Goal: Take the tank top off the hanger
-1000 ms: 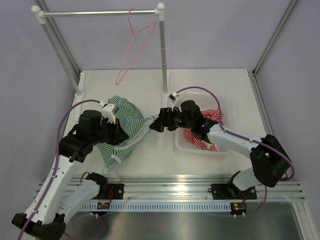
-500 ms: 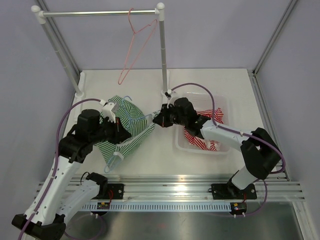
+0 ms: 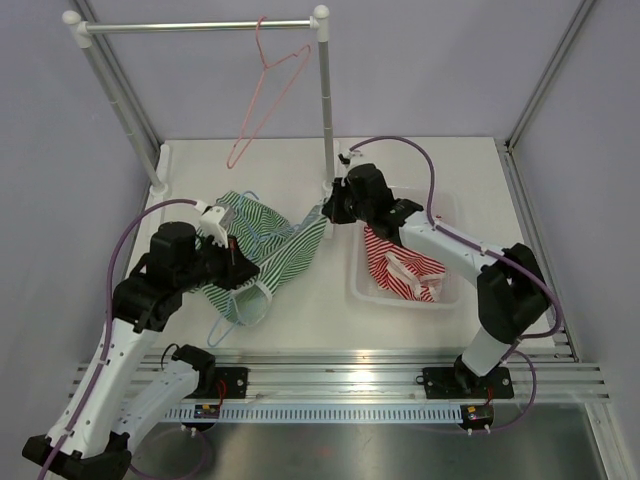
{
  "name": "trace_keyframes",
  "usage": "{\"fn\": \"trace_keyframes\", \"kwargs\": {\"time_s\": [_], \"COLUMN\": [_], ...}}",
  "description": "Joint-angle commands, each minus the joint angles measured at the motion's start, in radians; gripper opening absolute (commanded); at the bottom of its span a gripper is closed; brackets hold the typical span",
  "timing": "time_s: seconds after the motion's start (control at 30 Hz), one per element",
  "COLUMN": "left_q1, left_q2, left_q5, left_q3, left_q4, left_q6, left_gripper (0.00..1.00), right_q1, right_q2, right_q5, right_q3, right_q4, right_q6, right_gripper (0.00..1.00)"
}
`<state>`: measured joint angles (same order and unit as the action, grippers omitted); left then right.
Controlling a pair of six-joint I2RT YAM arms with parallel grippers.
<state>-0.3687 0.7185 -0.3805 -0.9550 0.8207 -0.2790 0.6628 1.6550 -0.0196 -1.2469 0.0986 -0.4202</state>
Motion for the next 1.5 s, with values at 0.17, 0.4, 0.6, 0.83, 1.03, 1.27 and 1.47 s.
{"fn": "trace_keyframes", "kwargs": {"time_s": [0.17, 0.4, 0.6, 0.83, 1.03, 1.27, 1.47], "left_q1": [-0.006, -0.006, -0.006, -0.015, -0.050, -0.050, -0.050], "left_q2": [-0.057, -0.064, -0.033, 0.015, 0.114, 0.163, 0.153], "left_q5": [-0.001, 0.025, -0.023, -0.018, 0.006, 0.161, 0.247], "left_q3": [-0.094, -0.178, -0.156, -0.079, -0.056, -0.132, -0.220], "left_q4": [0.069, 0.034, -0.309, -0.863, -1.247, -1.324, -1.295], "left_q6": [0.017, 0.006, -0.148, -0.365, -0.388, -0.246, -0.125], "left_gripper": [0.00, 0.00, 0.00, 0.00, 0.00, 0.00, 0.00], "right_q1": [-0.038, -0.045, -0.045, -0.042, -0.019, 0.132, 0.170], "right_q2": [0.109, 0.025, -0.125, -0.261, -0.322, -0.304, -0.229], "right_q5": [0.038, -0.194, -0.520, -0.720, -0.907, -0.594, -0.375], "right_q3": [-0.106, -0.129, -0.049, 0.012, -0.051, -0.097, 0.107], "right_q4": [0.108, 0.112, -0.071, -0.224, -0.296, 0.183, 0.170], "right_q6": [0.023, 0.041, -0.076, -0.238, -0.331, 0.053, 0.040], "right_gripper": [0.00, 0.00, 0.00, 0.00, 0.00, 0.00, 0.00]}}
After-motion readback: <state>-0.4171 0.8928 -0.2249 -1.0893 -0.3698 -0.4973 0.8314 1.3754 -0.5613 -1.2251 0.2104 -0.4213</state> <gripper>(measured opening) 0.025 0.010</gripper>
